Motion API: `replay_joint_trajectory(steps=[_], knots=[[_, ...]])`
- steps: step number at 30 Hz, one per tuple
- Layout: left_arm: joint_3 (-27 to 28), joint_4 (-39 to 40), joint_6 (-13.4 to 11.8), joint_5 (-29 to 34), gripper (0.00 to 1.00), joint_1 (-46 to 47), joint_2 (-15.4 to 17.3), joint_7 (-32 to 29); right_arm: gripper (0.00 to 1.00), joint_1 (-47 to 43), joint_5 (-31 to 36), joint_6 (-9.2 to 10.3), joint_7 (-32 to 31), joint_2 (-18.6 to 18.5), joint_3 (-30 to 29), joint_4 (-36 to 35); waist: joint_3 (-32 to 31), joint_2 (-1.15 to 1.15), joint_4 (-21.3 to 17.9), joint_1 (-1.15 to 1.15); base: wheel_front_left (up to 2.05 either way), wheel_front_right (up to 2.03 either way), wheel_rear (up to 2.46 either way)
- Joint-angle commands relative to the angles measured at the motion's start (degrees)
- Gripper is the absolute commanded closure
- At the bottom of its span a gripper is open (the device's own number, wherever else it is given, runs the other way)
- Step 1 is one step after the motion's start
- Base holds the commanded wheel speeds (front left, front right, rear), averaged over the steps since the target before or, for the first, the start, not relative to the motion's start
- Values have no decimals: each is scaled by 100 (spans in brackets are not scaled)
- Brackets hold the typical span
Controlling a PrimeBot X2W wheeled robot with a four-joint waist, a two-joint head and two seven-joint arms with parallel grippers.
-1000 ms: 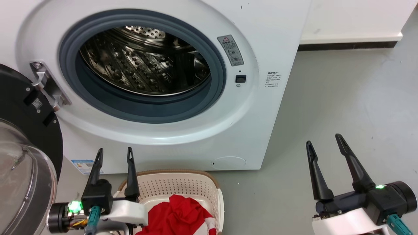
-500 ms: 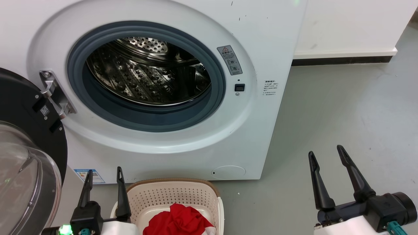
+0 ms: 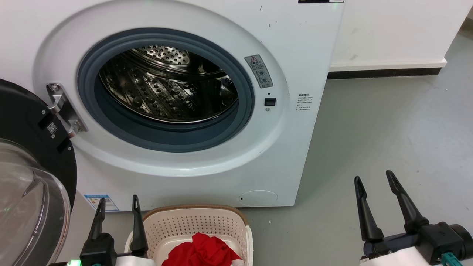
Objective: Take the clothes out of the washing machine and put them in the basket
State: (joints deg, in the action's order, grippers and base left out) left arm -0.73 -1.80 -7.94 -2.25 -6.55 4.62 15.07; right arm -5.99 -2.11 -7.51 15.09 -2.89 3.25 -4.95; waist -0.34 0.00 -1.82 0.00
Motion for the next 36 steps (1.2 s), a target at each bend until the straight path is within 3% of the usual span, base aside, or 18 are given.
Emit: replay_joint_trajectory(steps=[1, 25, 26, 29, 36], knots=[[29, -13, 25, 27, 0, 0, -29, 15, 0, -73, -4, 4, 11, 3, -18, 31, -3, 0, -4, 0, 0, 0, 0], [171, 138, 164, 154, 0, -23, -102, 15, 0, -95, 15, 4, 11, 3, -31, 44, -5, 0, -6, 0, 0, 0, 0], [153, 119, 167, 114, 100, 0, -103, -2, 100, -20, 13, 0, 0, 0, -31, 41, -6, 0, -5, 0, 0, 0, 0], [144, -60, 170, 71, 100, -25, -129, -35, 100, -38, -11, -1, -3, 0, -18, 184, -5, 0, -5, 0, 0, 0, 0], [232, -208, 304, -807, 100, 137, -132, -274, 100, 53, -965, -1, -143, -61, -33, 302, -2, 0, 7, 0, 0, 0, 0]])
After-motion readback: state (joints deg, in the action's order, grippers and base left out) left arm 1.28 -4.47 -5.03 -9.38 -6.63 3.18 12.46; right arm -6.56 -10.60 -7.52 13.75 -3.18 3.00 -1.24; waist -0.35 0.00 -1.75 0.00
